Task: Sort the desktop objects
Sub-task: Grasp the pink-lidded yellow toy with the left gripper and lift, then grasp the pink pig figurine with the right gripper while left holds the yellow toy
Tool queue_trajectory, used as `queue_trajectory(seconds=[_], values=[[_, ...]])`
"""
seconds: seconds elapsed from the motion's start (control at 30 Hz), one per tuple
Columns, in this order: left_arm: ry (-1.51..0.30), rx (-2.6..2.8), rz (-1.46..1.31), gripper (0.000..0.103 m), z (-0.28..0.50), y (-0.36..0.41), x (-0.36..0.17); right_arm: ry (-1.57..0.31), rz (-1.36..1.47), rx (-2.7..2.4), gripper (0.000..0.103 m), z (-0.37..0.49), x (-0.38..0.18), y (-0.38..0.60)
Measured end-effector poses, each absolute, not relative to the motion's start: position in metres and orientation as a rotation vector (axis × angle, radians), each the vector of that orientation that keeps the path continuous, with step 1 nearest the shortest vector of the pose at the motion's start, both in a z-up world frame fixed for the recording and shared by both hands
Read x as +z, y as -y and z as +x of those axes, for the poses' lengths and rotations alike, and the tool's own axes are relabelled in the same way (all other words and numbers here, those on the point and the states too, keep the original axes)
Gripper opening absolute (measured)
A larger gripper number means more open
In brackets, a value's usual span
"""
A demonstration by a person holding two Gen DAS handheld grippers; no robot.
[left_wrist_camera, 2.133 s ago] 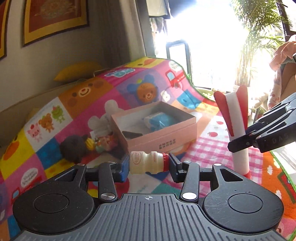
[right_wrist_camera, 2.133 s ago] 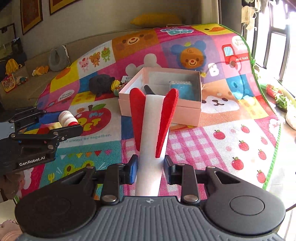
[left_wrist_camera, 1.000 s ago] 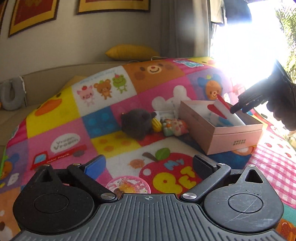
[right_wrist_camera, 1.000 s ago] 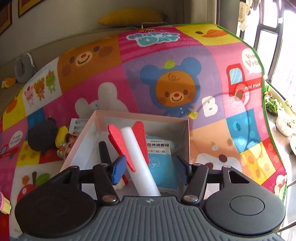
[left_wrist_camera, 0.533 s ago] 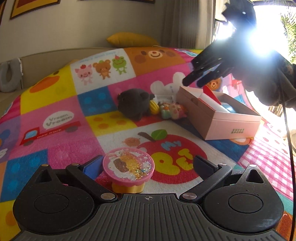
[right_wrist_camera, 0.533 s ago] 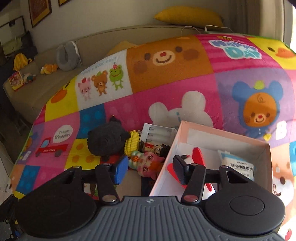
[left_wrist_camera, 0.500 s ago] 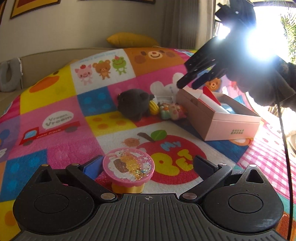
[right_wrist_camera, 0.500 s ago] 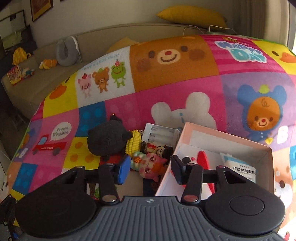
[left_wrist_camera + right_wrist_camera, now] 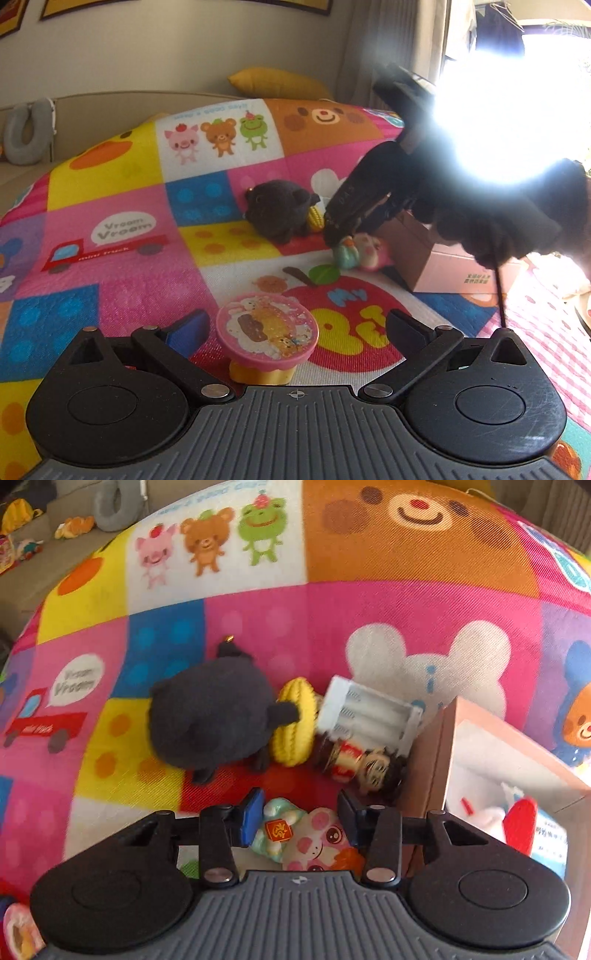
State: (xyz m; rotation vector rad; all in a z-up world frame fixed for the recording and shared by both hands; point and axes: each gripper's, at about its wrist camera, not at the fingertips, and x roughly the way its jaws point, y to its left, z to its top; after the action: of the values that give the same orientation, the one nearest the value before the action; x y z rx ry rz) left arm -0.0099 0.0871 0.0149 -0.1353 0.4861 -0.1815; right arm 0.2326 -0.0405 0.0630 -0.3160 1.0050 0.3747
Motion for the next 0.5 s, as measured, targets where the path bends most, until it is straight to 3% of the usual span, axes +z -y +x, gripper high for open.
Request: queue_trajectory(seconds=[0.17, 0.4, 0.5], values=[[-0.481, -0.188, -0.088, 0.103, -0.016, -0.077, 0.018, -1.065, -0.292, 0.501, 0.043, 0.170, 0.071, 0.067], [-0.542, -0.285, -0.057, 0.103, -0.017, -0.048, 0.017, -0.983, -0.348, 0.559, 0.043, 0.062, 0.075, 0.124], [-0.575, -0.373, -0.031, 0.103, -0.019, -0.026, 0.014, -0.875, -0.351, 0.484, 0.053, 0.033, 0.076, 0.152]])
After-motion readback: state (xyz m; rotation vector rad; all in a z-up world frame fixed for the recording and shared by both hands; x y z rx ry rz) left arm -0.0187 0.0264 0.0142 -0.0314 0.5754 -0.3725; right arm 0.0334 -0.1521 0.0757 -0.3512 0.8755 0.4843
